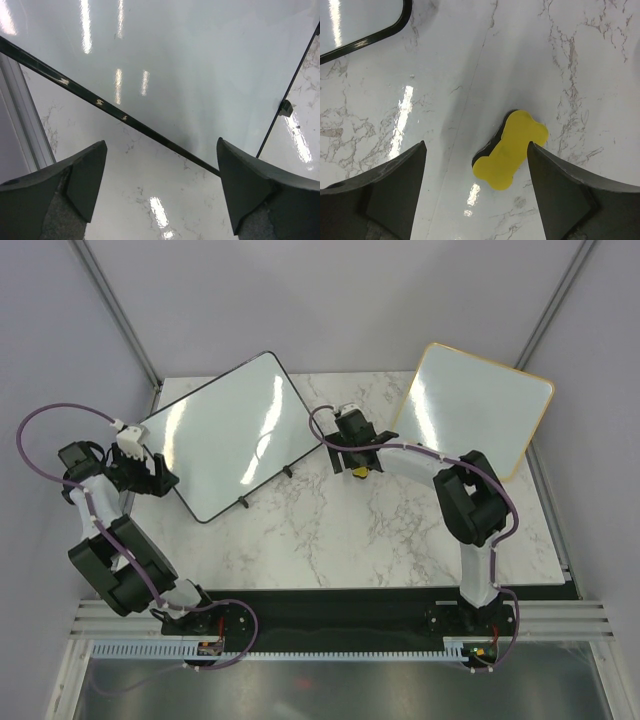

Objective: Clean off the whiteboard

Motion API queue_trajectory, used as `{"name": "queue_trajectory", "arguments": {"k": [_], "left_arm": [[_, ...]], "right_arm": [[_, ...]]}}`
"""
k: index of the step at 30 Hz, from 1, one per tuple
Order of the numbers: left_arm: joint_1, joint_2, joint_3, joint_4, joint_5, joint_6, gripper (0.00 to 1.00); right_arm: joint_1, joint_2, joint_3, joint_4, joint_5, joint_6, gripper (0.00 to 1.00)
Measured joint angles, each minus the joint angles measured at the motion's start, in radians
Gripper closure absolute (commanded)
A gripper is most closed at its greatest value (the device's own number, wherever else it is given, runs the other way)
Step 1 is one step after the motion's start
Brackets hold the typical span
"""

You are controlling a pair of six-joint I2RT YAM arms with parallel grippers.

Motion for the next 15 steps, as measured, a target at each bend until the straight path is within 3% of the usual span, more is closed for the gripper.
{"name": "queue_trajectory", "arguments": {"k": [9, 15], "left_arm": [[0.0, -0.061, 0.011, -0.027, -0.027, -0.048, 0.01], [0.005, -0.126, 0.014, -0.026, -0.123, -0.149, 0.01]], "right_arm": [[-0.01, -0.088, -0.067, 0.034, 0.015, 0.001, 0.12], [-0.118, -0.259, -0.208, 0.093, 0.018, 0.036, 0.11]]}}
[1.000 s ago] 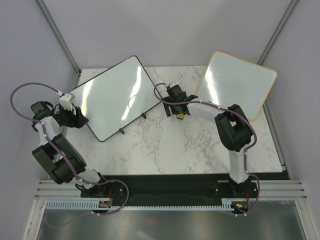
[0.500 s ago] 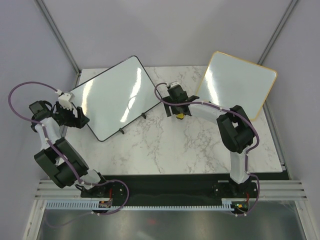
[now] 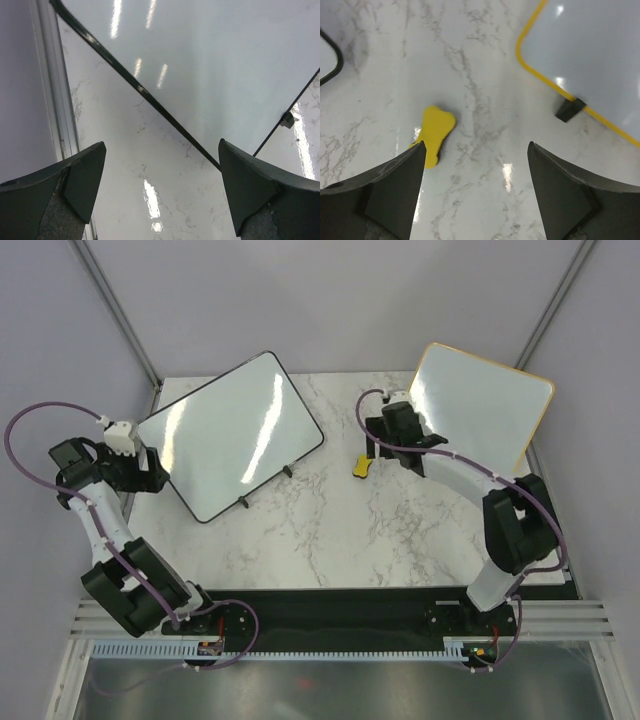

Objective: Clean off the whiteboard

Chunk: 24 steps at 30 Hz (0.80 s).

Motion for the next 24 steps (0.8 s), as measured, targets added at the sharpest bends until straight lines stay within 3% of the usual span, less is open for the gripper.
{"name": "queue_trajectory", "arguments": {"k": [10, 18, 24], "left_arm": [[0.006, -0.107, -0.047, 0.005, -0.188, -0.152, 0.01], [0.006, -0.119, -0.187, 0.004, -0.298, -0.196, 0.01], [0.006, -0.119, -0.264, 0.004, -0.351, -0.2, 0.01]], "right_arm": [[-0.299, -0.388, -0.356, 0.063, -0.024, 0.149, 0.11], [-0.305, -0.691, -0.58, 0.061, 0.01, 0.205, 0.07], [-0.305, -0.783, -0.624, 0.055, 0.033, 0.216, 0.07]]}}
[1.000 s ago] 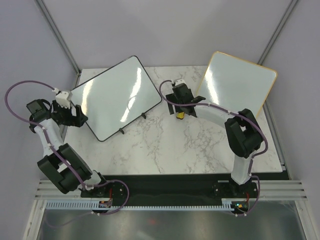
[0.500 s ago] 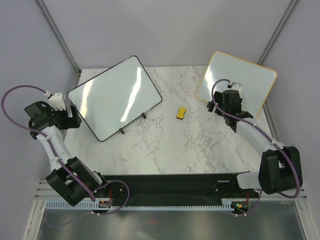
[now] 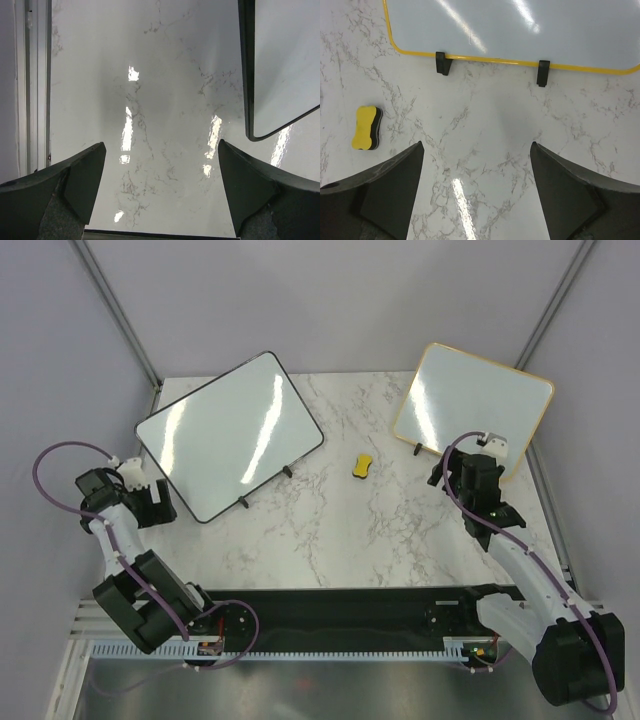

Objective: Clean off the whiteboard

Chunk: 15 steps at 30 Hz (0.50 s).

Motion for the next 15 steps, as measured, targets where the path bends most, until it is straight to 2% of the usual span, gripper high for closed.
{"name": "queue_trajectory", "arguments": {"k": [9, 15], "left_arm": [[0.0, -0.013, -0.038, 0.02, 0.002, 0.0, 0.01], [-0.008, -0.065, -0.102, 0.09, 0.048, 0.001, 0.01]], "right_arm": [[0.0, -0.015, -0.031, -0.009, 0.005, 0.001, 0.07], [0.0, -0.101, -0.085, -0.005, 0.026, 0.002, 0.07]]}}
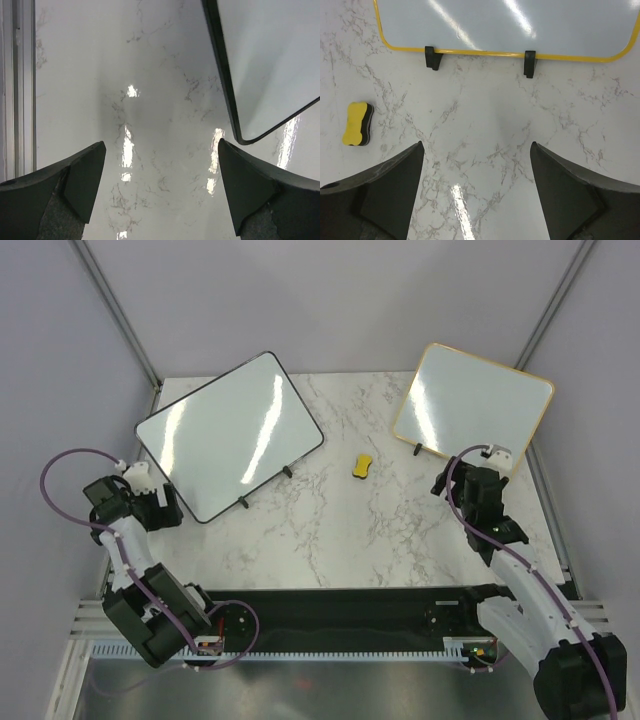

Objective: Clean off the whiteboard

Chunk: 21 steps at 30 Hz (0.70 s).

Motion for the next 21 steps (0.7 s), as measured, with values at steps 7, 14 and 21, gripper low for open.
{"name": "queue_trajectory", "arguments": {"k": [7, 14, 21], "left_arm": [[-0.256, -0.203, -0.163, 0.211, -0.039, 0.004, 0.01], [-0.399, -0.314, -0.261, 0.319, -0.132, 0.004, 0.01], [-0.399, -0.332, -0.293, 0.337, -0.218, 0.003, 0.01]], "right_arm": [[0.0, -0.111, -0.03, 0.025, 0.018, 0.0, 0.07], [0.0, -0.171, -0.053, 0.032, 0.019, 0.0, 0.07], [0.0, -0.188, -0.077, 0.037, 0.019, 0.0, 0.07]]}}
